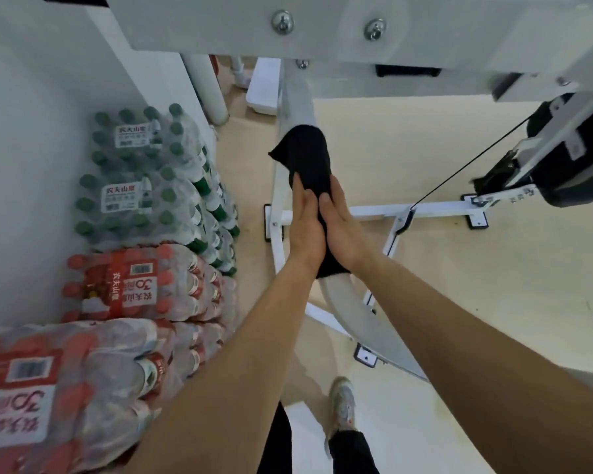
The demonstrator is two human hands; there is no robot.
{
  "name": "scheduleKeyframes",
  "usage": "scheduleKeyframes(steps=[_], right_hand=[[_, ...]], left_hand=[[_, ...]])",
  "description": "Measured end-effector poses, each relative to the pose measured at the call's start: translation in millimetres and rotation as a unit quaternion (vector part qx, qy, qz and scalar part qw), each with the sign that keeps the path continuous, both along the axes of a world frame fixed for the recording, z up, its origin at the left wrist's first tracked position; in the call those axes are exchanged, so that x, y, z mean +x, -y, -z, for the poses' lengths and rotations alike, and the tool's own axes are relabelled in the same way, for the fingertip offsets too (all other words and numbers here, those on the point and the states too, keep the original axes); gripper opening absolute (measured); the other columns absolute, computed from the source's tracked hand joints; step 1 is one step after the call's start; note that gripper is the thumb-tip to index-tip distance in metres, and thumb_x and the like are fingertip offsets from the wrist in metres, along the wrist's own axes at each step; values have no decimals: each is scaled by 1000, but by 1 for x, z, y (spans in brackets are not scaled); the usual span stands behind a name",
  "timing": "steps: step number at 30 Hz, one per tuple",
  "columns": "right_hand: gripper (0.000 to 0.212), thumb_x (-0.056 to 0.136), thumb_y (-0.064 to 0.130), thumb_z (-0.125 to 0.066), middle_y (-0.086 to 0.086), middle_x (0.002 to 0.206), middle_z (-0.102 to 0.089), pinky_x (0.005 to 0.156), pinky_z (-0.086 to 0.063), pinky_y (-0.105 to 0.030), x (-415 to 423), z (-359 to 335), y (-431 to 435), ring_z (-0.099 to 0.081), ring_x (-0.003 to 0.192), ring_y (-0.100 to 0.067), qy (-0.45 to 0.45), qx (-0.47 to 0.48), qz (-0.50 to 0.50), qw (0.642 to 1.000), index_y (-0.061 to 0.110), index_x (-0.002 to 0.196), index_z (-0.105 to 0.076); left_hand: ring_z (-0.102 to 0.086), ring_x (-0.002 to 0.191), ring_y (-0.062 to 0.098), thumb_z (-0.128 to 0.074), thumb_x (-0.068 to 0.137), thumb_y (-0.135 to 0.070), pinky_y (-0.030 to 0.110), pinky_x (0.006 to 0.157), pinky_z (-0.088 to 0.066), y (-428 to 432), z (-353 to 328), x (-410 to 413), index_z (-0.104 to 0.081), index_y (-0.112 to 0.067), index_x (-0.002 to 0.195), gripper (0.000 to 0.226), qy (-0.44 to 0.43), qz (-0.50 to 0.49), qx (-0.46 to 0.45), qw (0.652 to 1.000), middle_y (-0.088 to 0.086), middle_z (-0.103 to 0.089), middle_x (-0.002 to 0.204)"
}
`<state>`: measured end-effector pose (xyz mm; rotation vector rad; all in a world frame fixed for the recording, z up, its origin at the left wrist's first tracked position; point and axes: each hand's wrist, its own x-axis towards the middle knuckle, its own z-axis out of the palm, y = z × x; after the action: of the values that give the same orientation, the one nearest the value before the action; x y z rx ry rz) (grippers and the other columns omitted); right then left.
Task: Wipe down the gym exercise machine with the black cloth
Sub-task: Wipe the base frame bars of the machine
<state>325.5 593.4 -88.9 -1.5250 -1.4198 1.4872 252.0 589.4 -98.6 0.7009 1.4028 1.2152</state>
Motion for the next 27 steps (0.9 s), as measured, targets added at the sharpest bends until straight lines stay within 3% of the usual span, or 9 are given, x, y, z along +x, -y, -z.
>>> scheduleKeyframes(steps=[3,5,9,14,19,21,22,24,27], right_hand=[[56,108,45,-26,11,161,-29,122,-25,-29,18,4,44,-34,142,-2,17,-23,-39,999,32,160,-9],[62,102,63,-24,16,160,-32,122,-25,-36,34,4,62,-34,143,-2,-6,-61,-82,995,40,158,-14],[80,81,92,-16,13,144,-54,118,-31,-39,74,-6,99,-51,133,-8,79,-130,-164,975,50,142,-46],[54,103,60,-8,15,136,-58,102,-34,-27,128,-28,154,-54,120,-6,206,-28,-199,958,51,138,-48],[59,98,56,-12,7,139,-56,100,-44,-43,180,-20,190,-55,122,-16,319,103,-202,920,36,145,-42],[55,101,54,-22,-1,134,-56,93,-47,-45,190,-16,200,-57,115,-25,402,159,-219,875,29,148,-36],[55,101,54,-26,-5,132,-56,92,-47,-45,193,-14,204,-57,114,-29,438,185,-220,852,26,148,-34],[60,100,59,-32,-10,132,-55,93,-46,-47,189,-11,208,-55,116,-33,482,216,-214,822,22,147,-33],[67,98,63,-38,-12,129,-57,80,-47,-42,160,-8,199,-58,112,-33,504,257,-218,795,13,143,-38]], left_hand=[[-45,131,1,-27,110,-28,5,97,-35,53,0,16,-22,-33,158,48,24,-27,-21,999,-8,-37,156],[-45,128,0,-27,111,-25,6,99,-38,81,3,30,-23,-30,157,47,64,-64,-14,996,-8,-37,155],[-38,143,12,-37,102,-39,39,121,-30,134,9,64,-21,-35,157,57,98,-115,-4,988,-5,-34,159],[-30,147,14,-41,92,-48,43,123,-25,196,4,117,-7,-44,157,73,123,-145,0,982,-7,-22,164],[-20,150,7,-36,97,-52,30,124,-21,255,1,149,1,-36,158,74,115,-20,-14,993,-9,-11,167],[-24,144,-1,-34,107,-37,9,114,-25,269,-2,142,-13,-28,159,57,60,24,-25,998,-10,-18,165],[-32,140,-1,-37,108,-29,9,111,-30,272,-5,133,-28,-26,157,50,10,24,-36,999,-10,-30,161],[-51,124,6,-45,103,-22,30,109,-42,270,-13,108,-57,-22,137,36,-178,-11,-30,984,-8,-56,139],[-53,118,16,-47,97,-22,38,103,-44,241,-13,73,-63,-17,123,31,-464,22,98,880,-1,-61,127]])
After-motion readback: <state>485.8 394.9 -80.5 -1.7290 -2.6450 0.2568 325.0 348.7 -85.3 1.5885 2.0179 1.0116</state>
